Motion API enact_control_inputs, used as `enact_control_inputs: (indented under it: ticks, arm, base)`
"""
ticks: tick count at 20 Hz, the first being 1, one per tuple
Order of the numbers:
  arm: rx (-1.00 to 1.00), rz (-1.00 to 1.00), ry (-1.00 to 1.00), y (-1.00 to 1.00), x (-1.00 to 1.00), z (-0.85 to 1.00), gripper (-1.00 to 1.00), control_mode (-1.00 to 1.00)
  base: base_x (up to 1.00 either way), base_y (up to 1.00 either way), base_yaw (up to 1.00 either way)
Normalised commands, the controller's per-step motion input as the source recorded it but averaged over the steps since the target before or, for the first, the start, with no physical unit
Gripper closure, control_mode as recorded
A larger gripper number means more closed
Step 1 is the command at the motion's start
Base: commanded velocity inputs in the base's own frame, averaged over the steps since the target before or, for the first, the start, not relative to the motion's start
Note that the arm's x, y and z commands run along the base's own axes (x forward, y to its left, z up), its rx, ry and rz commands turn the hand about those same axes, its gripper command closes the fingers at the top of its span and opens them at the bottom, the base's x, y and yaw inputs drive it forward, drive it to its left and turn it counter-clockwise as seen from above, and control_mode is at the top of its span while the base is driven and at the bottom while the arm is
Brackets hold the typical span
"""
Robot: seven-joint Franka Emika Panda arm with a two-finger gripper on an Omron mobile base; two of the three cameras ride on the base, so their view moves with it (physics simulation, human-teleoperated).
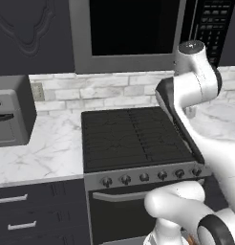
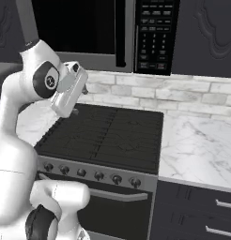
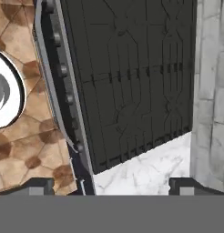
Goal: Transport the chicken drumstick from the fridge to the microwave and turn on the microwave.
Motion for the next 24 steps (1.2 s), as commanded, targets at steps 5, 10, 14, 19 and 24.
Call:
enact_control_inputs:
  ticks: [5, 10, 14, 19, 24]
  arm:
    - [0.32, 0.28, -0.66, -0.73, -0.46, 0.38, -1.0, -1.0]
    - [0.49, 0.25, -0.29, -0.98, -0.15, 0.22, -1.0, -1.0]
    - [0.42, 0.2, -0.2, -0.9, 0.0, 0.13, -1.0, -1.0]
    - [0.31, 0.1, -0.22, -0.64, 0.18, 0.09, -1.0, -1.0]
    - [0.26, 0.07, -0.16, -0.44, 0.53, 0.1, -1.0, -1.0]
  base:
    - [0.0, 0.0, 0.0]
    - [0.0, 0.0, 0.0]
    - [0.0, 0.0, 0.0]
    - [0.0, 0.0, 0.0]
    - [0.0, 0.0, 0.0]
